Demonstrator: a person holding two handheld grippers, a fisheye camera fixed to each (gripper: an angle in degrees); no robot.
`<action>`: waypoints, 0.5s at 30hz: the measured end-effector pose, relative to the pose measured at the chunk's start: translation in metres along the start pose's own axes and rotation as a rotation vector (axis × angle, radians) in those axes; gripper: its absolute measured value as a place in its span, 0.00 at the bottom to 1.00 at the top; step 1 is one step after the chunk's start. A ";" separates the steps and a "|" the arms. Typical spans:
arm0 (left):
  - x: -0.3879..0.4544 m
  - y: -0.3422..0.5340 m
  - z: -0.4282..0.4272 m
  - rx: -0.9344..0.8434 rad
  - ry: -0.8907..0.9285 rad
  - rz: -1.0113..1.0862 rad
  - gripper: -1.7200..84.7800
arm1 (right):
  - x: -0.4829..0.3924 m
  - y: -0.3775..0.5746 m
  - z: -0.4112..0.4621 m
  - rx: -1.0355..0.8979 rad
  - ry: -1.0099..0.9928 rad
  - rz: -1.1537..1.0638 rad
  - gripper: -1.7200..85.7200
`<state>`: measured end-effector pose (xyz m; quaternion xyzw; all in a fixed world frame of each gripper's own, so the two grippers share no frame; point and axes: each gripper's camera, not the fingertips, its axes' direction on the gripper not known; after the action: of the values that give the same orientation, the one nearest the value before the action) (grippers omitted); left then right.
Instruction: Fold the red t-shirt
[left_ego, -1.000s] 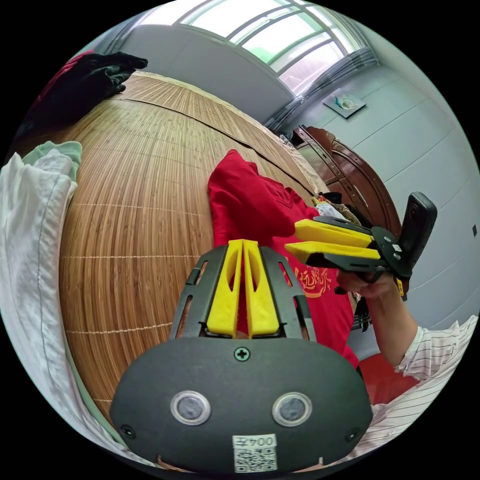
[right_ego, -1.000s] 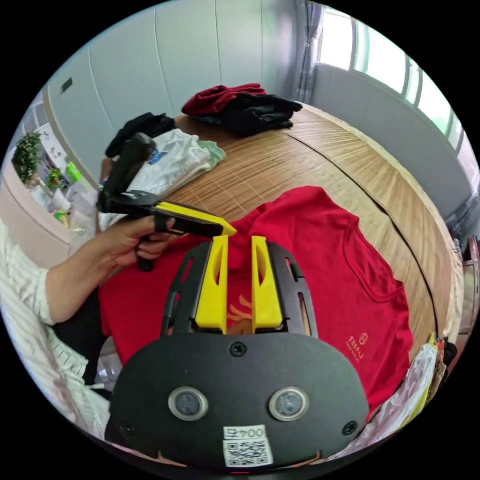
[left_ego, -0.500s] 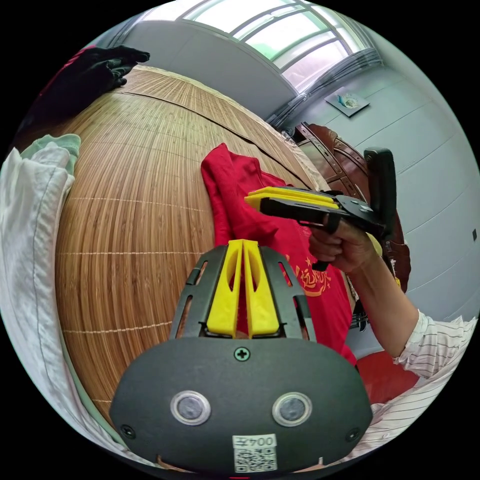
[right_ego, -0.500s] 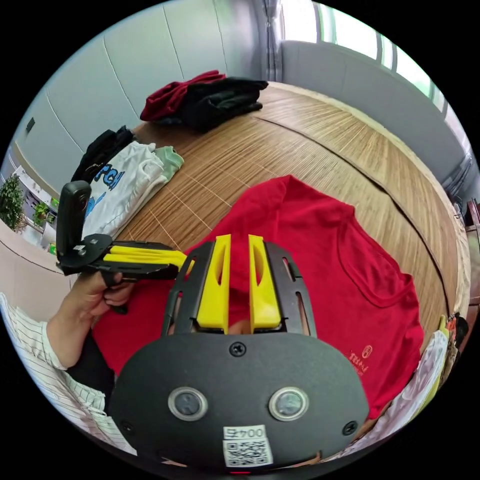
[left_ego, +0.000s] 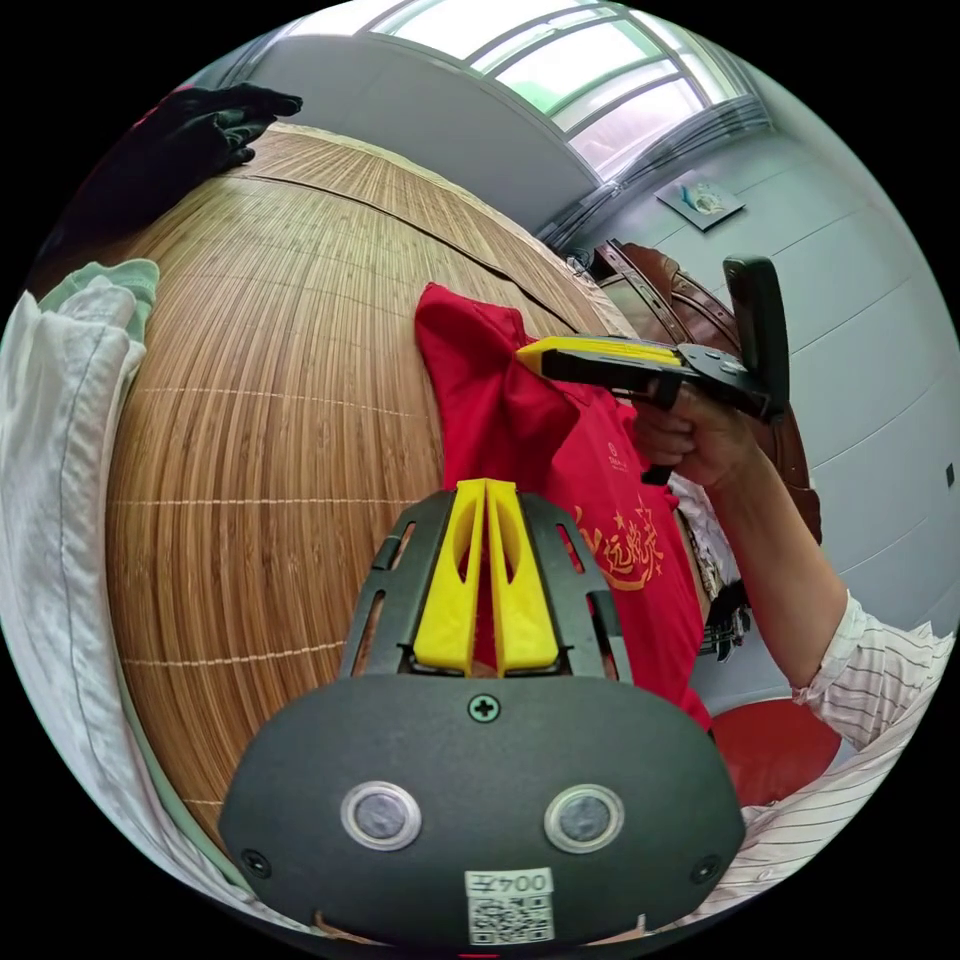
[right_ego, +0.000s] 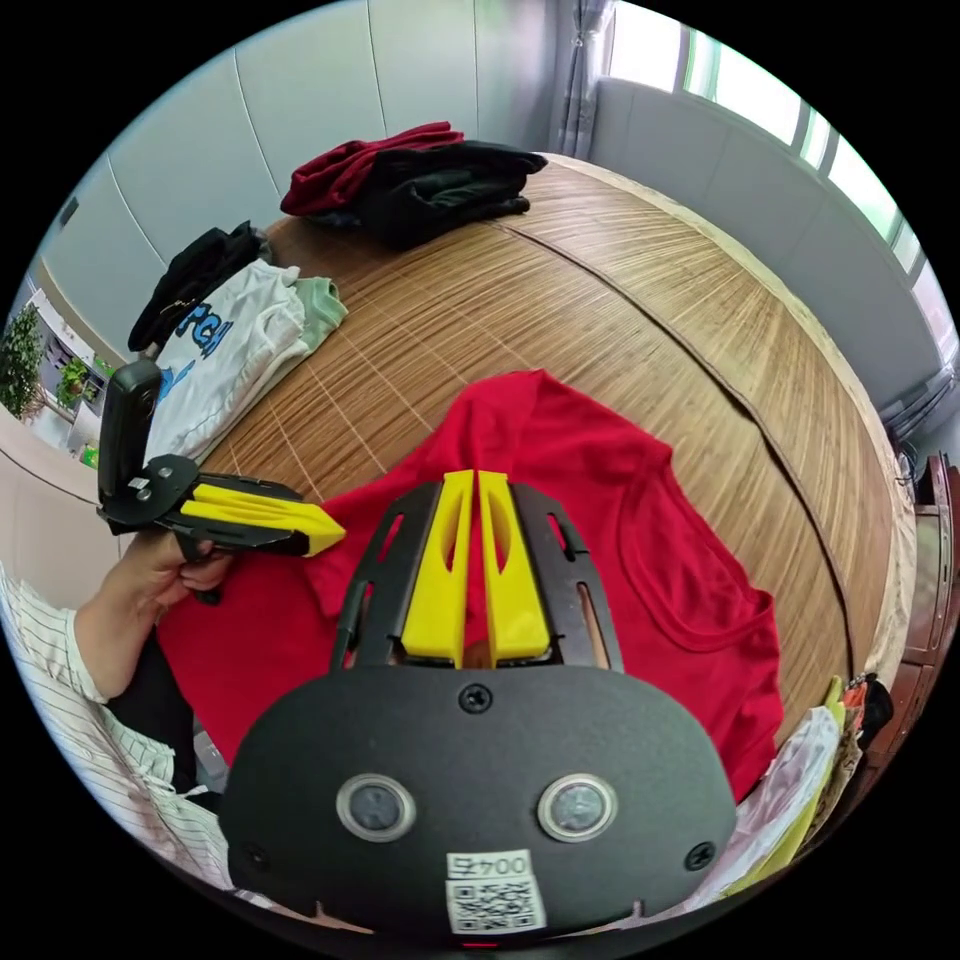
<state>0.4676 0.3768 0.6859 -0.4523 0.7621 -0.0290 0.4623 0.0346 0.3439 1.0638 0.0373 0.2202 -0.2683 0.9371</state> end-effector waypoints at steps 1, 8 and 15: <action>0.000 0.000 0.000 -0.002 -0.003 -0.001 0.02 | 0.010 -0.003 -0.005 -0.005 0.018 -0.006 0.02; 0.003 -0.002 0.005 -0.012 0.004 -0.010 0.02 | 0.096 -0.015 0.011 -0.108 0.088 0.176 0.05; 0.019 -0.003 0.004 -0.014 -0.004 0.038 0.02 | 0.102 0.015 -0.019 0.101 0.031 0.288 0.02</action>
<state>0.4697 0.3633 0.6720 -0.4410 0.7699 -0.0143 0.4611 0.1121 0.3106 1.0020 0.1199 0.2130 -0.1410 0.9593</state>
